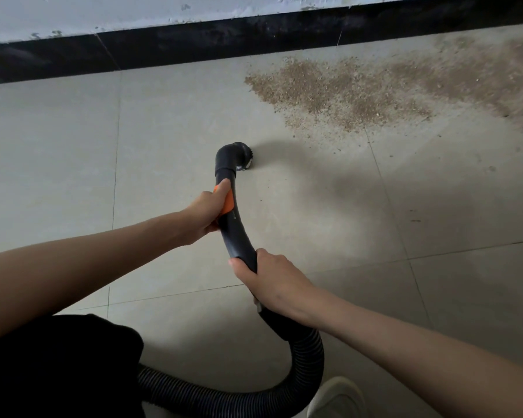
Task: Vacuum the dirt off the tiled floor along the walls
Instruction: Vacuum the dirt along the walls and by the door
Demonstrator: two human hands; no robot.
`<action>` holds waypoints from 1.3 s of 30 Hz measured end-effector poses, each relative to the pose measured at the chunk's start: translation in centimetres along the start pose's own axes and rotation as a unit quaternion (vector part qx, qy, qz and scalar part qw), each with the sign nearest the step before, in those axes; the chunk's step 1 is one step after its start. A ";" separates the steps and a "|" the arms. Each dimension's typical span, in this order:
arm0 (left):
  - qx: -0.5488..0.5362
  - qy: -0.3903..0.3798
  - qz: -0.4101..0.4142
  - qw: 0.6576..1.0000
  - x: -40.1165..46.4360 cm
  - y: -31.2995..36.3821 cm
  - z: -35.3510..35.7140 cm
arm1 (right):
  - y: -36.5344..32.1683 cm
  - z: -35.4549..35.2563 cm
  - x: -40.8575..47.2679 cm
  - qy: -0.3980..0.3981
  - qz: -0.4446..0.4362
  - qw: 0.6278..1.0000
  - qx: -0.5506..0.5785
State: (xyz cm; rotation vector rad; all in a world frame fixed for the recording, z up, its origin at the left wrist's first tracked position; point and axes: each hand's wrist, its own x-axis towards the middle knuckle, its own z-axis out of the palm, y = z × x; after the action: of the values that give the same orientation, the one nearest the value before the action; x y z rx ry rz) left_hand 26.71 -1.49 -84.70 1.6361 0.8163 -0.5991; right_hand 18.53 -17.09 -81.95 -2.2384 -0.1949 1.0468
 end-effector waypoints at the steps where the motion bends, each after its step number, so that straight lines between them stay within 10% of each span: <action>1: -0.010 0.004 -0.008 1.000 -0.2 -0.1 -0.5 | -0.1 0.1 -0.1 -0.012 -0.008 1.000 0.009; 19: -0.085 0.049 -0.089 0.991 -4.6 -3.9 -4.6 | -0.5 2.5 0.4 -0.206 -0.042 0.969 0.127; 32: -0.094 -0.029 -0.077 0.992 -4.0 -3.1 -1.5 | -0.3 2.1 0.0 -0.201 0.021 0.915 0.348; 39: -0.062 -0.042 -0.049 0.996 -3.4 -1.6 1.2 | 0.5 1.6 -0.9 -0.053 0.010 0.950 0.309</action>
State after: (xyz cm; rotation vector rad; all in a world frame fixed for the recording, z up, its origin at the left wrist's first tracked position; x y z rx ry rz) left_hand 23.36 -3.17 -83.36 1.4550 0.8595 -0.6684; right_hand 16.66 -17.00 -82.44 -1.6233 0.1034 1.0608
